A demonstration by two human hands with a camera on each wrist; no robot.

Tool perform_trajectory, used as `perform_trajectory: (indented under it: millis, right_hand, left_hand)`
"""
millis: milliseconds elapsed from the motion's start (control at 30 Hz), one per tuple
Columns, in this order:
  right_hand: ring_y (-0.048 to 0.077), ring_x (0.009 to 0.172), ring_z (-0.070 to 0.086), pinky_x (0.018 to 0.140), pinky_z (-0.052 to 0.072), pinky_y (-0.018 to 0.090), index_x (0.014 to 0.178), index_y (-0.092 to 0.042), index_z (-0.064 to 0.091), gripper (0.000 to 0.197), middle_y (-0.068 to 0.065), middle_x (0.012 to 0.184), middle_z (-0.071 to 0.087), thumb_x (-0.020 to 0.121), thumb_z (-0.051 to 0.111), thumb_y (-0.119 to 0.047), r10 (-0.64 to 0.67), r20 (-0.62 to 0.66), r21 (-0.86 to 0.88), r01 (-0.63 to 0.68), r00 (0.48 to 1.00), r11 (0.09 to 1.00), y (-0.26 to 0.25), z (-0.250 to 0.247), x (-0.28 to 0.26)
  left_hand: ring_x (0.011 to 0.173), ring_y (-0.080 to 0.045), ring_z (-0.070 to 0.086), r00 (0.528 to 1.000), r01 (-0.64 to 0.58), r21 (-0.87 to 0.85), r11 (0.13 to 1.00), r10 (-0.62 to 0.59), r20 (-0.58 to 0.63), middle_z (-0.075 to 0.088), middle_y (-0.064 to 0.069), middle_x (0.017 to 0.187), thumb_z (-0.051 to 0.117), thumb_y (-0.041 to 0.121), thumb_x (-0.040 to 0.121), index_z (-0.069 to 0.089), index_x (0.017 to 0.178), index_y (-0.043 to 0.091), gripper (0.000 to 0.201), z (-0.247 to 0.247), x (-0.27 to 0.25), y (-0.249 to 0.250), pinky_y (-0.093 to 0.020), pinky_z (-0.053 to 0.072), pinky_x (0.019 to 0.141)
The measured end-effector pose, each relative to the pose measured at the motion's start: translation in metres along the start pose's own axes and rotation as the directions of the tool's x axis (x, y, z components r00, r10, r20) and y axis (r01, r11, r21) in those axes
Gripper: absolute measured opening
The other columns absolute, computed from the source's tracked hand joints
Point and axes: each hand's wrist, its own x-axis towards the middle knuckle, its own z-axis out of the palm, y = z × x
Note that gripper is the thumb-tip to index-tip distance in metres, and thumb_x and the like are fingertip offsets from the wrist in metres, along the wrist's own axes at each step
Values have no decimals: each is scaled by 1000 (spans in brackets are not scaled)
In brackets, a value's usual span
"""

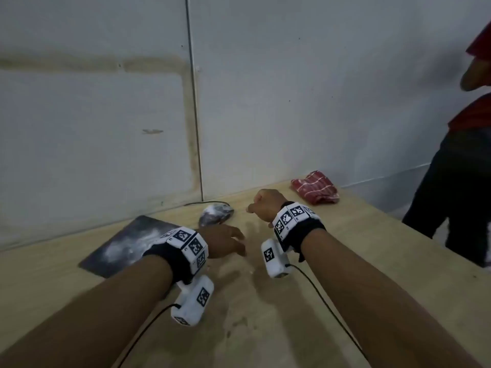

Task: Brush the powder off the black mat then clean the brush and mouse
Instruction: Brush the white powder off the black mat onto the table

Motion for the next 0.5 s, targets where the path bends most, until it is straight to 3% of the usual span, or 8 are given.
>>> perform_trajectory:
  millis: [100,167,233,300,333,367,433,500]
  right_hand:
    - [35,99,61,91,54,40,115,-11,64,41,15,139,45,87,68,-40,65,5,-29,-65,998,997,1,-3,6]
    - [38,115,56,90,47,38,134,-14,56,55,18,154,29,89,67,-42,112,16,-76,-110,994,991,-1,-4,8]
    - [35,107,56,92,46,41,136,-12,52,60,20,153,32,87,64,-45,143,18,-146,-139,989,979,-6,-2,8]
    - [31,89,55,91,46,41,130,-9,53,49,20,150,35,92,57,-39,136,7,-184,-132,991,974,-10,3,4]
    - [33,94,56,94,44,42,131,-7,52,44,20,150,36,96,53,-33,118,18,-197,-113,993,974,-12,7,2]
    - [35,111,56,101,41,42,134,-6,51,42,21,150,37,98,51,-27,97,22,-192,-91,995,977,-12,10,-1]
    - [35,132,47,106,39,41,139,-6,50,44,21,147,44,98,54,-21,54,-21,-147,-57,998,988,-10,15,-7]
    - [35,127,54,98,45,39,133,-6,57,40,19,138,55,96,57,-20,12,-39,-172,-18,999,985,-11,15,-14]
  left_hand:
    - [130,-23,49,1000,25,98,995,-25,-3,51,-3,147,55,52,93,55,138,18,56,-4,1,-7,-35,39,109]
    - [104,-22,59,1000,27,140,990,-26,-6,65,-2,119,54,57,92,68,108,13,49,-9,2,-9,-38,47,100]
    - [91,-20,54,998,61,127,990,-63,10,59,2,101,55,63,87,63,91,17,46,-13,2,-9,-36,47,92]
    - [89,-20,55,995,98,102,990,-96,-26,59,3,97,56,69,79,61,87,21,49,-15,0,-10,-36,47,89]
    - [86,-21,58,992,119,91,989,-116,-39,62,2,93,58,70,77,62,81,20,51,-15,-2,-10,-36,48,88]
    - [78,-22,59,991,131,82,988,-127,-50,63,0,85,60,70,76,61,73,18,52,-13,-3,-10,-36,50,83]
    - [61,-19,49,986,158,87,984,-153,-64,55,-1,69,62,68,78,56,62,19,52,-8,-7,-5,-33,46,71]
    - [59,-17,47,981,183,102,978,-176,-80,52,1,66,62,69,77,59,68,19,51,-7,-14,-1,-32,45,68]
